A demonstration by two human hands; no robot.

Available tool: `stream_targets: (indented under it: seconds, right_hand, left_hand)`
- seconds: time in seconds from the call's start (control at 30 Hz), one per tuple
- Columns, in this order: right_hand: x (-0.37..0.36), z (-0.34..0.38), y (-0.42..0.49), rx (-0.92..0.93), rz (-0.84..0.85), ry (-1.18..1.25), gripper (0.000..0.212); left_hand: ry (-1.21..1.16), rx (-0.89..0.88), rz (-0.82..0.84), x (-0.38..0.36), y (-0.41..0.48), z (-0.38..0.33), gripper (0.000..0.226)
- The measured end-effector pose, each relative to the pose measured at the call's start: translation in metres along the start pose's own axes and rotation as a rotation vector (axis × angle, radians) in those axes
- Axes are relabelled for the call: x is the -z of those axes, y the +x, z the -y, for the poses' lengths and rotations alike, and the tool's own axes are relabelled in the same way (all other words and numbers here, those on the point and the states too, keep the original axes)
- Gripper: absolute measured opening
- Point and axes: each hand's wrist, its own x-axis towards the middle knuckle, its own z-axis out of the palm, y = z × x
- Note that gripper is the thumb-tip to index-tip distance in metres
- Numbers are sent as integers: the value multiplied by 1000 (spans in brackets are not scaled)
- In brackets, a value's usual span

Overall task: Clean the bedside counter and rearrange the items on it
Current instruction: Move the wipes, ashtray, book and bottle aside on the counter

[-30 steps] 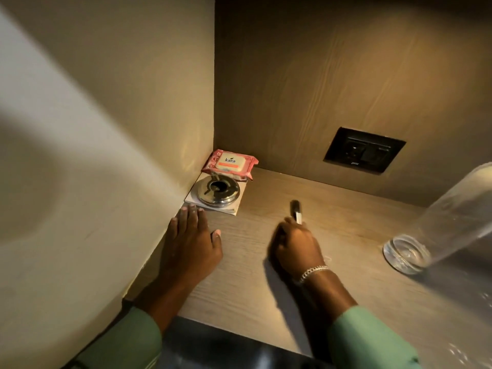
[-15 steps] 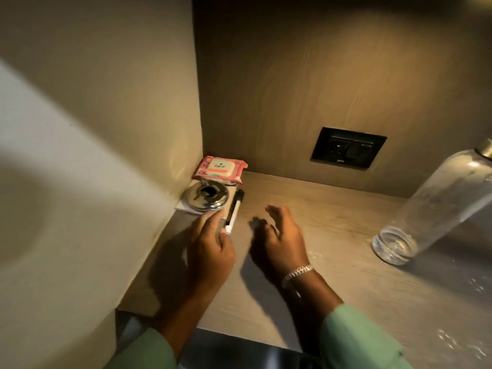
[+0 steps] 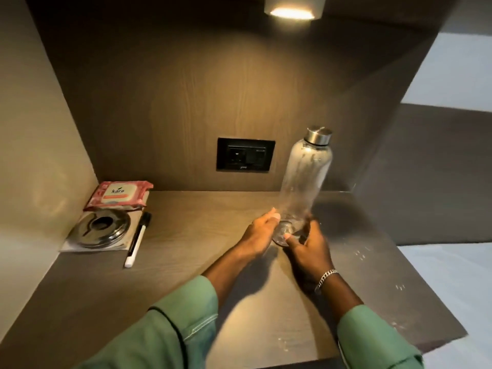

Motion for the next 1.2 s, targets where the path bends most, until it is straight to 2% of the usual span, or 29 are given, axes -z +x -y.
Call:
stream_targets:
  seconds: [0.13, 0.27, 0.37, 0.43, 0.57, 0.7, 0.77, 0.87, 0.93, 1.03, 1.2]
  right_hand:
    - [-43, 27, 24, 158, 177, 10, 60]
    - [-121, 79, 40, 300, 308, 93, 69]
    - [-171, 114, 51, 351, 364, 66, 70]
    - [-199, 134, 51, 337, 392, 88, 71]
    - [-230, 157, 48, 314, 360, 142, 67]
    - [-232, 170, 45, 273, 286, 137, 56]
    - [-225, 172, 41, 244, 264, 141, 52]
    - [-195, 165, 27, 246, 241, 123, 44]
    - [-163, 150, 13, 242, 182, 115, 36]
    - [-100, 112, -14, 192, 86, 118, 25]
    - [24, 28, -79, 98, -255, 27, 16]
  left_hand:
    - [-57, -3, -159, 51, -7, -12, 46]
    - [-181, -42, -354, 132, -14, -26, 35]
    - [-90, -49, -422, 185, -21, -43, 57]
    - [-110, -52, -370, 212, -26, -55, 59]
    - [-118, -46, -391, 242, -29, -67, 78]
    - [-170, -65, -414, 248, -36, -75, 79]
    - [-167, -106, -501, 242, -39, -78, 75]
    - [-9, -177, -763, 216, -46, -73, 59]
    - [72, -227, -827, 183, -55, -63, 55]
    - [107, -292, -673, 118, -66, -42, 55]
    - [239, -386, -174, -16, -83, -15, 43]
